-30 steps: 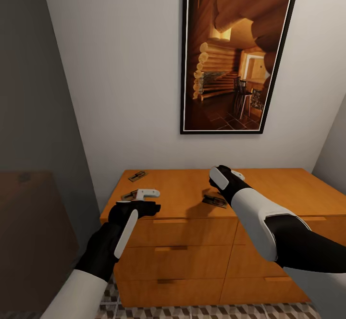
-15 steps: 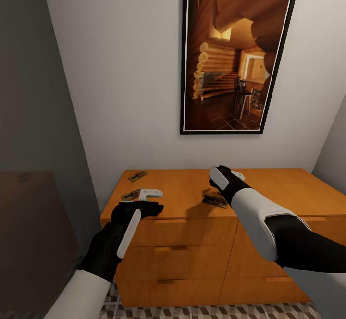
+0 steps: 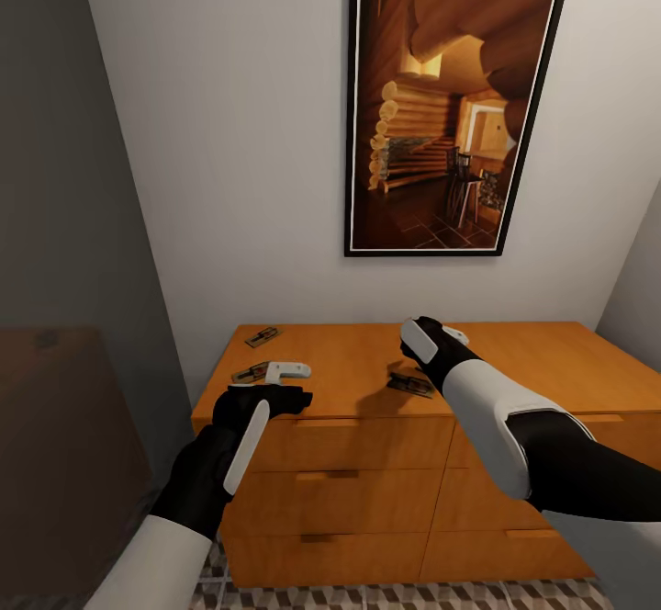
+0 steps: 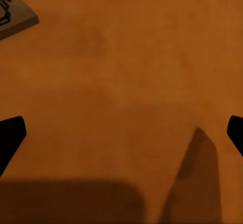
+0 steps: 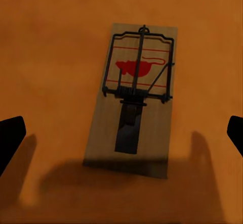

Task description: Take the four mousetraps from the cabinet in the bathroom and place them on the bathroom floor. Make sure all four end up on the same floor surface, and ensure that at least two of them are either under or directly next to the same bathroom sink.

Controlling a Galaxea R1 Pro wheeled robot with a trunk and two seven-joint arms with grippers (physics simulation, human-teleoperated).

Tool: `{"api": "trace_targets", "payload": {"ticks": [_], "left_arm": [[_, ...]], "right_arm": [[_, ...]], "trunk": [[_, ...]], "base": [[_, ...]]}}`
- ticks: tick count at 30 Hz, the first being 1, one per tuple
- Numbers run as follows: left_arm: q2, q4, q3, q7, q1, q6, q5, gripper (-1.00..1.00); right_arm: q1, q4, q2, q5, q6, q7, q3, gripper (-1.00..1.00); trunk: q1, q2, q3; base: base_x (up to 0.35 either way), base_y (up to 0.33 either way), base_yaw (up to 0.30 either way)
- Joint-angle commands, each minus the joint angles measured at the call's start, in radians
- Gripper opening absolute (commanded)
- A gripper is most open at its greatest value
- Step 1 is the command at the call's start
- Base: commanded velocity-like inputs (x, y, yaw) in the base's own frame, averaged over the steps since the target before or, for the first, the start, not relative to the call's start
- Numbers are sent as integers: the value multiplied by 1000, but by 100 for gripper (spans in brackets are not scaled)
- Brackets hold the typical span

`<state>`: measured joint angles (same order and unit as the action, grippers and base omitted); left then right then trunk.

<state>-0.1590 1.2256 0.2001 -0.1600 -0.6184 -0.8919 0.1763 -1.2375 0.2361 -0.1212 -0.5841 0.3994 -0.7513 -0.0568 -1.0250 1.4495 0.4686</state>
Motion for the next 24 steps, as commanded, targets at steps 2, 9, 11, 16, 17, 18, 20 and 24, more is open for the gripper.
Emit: {"api": "trace_targets", "payload": {"ticks": [2, 9, 11, 16, 17, 18, 20, 24], "left_arm": [[1, 1, 1, -10, 0, -5, 15, 100], [0, 3, 1, -9, 0, -7, 11, 100], [0, 3, 1, -9, 0, -7, 11, 100], [1, 4, 1, -9, 0, -7, 10, 100], [1, 4, 1, -9, -1, -7, 10, 100], [1, 4, 1, -9, 0, -7, 10, 100], [1, 4, 1, -8, 0, -6, 9, 100], [1, 5, 1, -8, 0, -6, 9, 100]], "right_arm": [[0, 2, 1, -4, 9, -5, -6, 100], [0, 2, 2, -3, 12, -5, -6, 100], [0, 2, 2, -3, 13, -5, -6, 100], [0, 2, 2, -3, 15, -5, -6, 100], [0, 2, 2, -3, 15, -5, -6, 100], [0, 2, 2, -3, 15, -5, -6, 100], [0, 2, 2, -3, 16, -5, -7, 100], [0, 2, 3, -3, 17, -5, -7, 100]], "trunk": [[0, 1, 1], [0, 1, 1], [0, 1, 1], [0, 1, 1], [0, 1, 1], [0, 1, 1], [0, 1, 1], [0, 1, 1]], "base": [[0, 0, 0], [0, 0, 0], [0, 0, 0], [0, 0, 0], [0, 0, 0], [0, 0, 0], [0, 0, 0], [0, 0, 0]]}}
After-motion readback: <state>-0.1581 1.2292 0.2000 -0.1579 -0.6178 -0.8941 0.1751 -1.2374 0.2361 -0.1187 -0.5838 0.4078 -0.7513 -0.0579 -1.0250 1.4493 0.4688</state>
